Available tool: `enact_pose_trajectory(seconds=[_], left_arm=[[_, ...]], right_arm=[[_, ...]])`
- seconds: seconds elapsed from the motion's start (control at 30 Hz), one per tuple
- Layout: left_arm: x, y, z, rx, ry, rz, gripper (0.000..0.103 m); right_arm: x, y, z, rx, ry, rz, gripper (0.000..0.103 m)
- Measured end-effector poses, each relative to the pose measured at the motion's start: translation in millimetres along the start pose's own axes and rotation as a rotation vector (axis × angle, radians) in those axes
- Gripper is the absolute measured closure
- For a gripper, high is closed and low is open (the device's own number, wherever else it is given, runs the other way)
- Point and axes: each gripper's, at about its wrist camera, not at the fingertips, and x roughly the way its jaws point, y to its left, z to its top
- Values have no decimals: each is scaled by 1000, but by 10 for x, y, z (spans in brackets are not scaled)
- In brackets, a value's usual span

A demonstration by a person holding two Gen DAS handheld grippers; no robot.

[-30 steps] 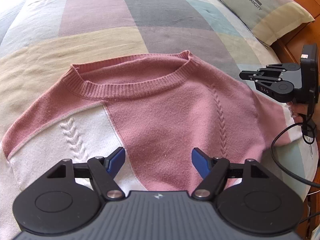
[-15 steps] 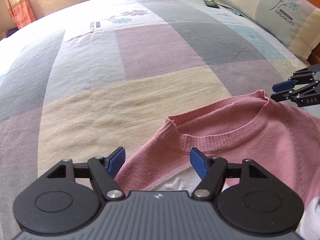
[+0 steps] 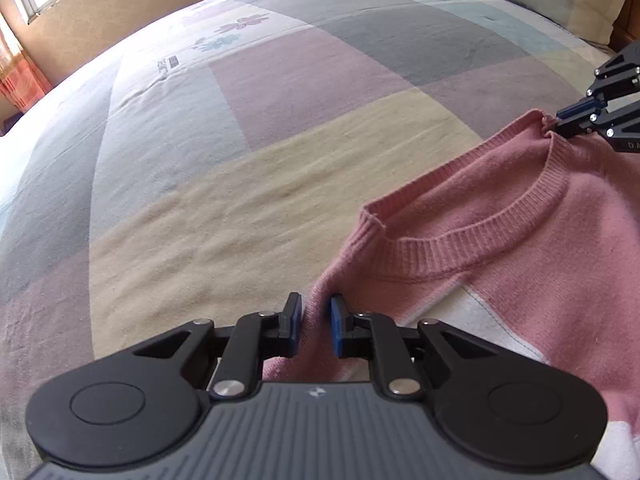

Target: Fold clothes

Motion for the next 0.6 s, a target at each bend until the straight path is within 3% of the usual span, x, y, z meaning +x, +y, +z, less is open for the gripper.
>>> enact_pose_trajectory(seconds=[0.07,0.1,0.17,0.27,0.33,0.47,0.6], left_arm=[[2,-16,-9,-25,10,-27,90],[4,-25,-14,-37,15,-41,90],[6,-41,-23,-62,25,-69,90],[10,-66,-37,-100,40,-110,83],[12,-82,-46,-125,50,-137,79],[17,-115,-64,-174,70,-192,78],[75,-1,-6,-237,15,-207,73]], right_arm=[[21,-29,59,-12,-21,-108,90],[58,-110,108,27,-21,-126,99],[83,-262,187,106,-27,-140,99],[-142,-333,147,209,-57,-77,82],[-338,-311,69,266,-71,-40,60],[-455,-170,-280,373,2,11,54],[-210,-164,-563,433,49,-47,53]])
